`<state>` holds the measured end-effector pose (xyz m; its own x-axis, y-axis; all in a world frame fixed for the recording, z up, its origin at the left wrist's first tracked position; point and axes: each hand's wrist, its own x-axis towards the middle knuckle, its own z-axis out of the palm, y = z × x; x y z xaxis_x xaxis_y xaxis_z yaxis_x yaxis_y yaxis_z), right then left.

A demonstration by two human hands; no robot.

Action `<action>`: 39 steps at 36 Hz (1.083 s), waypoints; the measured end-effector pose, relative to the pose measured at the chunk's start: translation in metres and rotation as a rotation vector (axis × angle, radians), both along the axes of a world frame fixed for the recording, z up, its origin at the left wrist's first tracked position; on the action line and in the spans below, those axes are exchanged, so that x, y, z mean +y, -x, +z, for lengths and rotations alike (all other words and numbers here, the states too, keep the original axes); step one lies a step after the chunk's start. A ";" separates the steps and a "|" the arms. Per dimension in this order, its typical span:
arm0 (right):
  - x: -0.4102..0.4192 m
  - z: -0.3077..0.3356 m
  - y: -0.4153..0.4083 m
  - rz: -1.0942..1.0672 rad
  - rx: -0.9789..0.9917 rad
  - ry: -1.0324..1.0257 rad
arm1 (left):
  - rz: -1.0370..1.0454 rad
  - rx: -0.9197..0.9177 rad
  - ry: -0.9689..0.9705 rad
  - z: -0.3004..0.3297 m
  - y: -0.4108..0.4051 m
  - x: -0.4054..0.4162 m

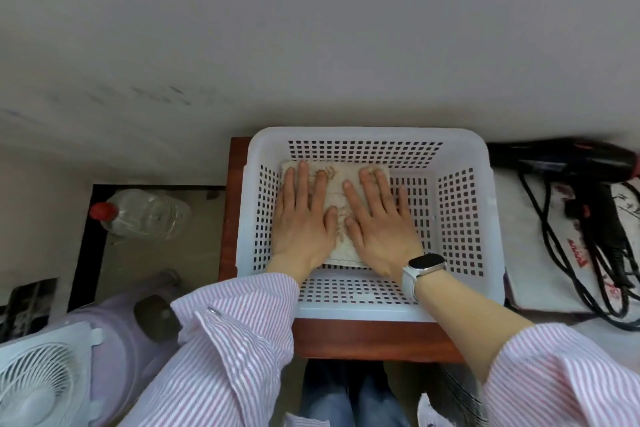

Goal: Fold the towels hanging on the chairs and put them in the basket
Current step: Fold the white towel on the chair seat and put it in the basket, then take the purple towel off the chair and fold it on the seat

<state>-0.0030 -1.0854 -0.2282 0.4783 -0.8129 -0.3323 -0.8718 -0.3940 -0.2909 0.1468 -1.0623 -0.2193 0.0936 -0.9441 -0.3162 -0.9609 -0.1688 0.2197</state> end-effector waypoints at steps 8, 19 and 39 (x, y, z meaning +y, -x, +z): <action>-0.007 0.049 0.004 -0.065 -0.153 -0.057 | -0.011 0.085 0.037 0.035 0.002 0.003; 0.048 0.167 -0.037 0.083 -0.409 -0.072 | 0.355 0.213 0.350 0.160 -0.022 0.109; 0.494 0.309 -0.169 1.126 -0.433 -0.271 | 1.421 -0.099 0.524 0.302 -0.023 0.652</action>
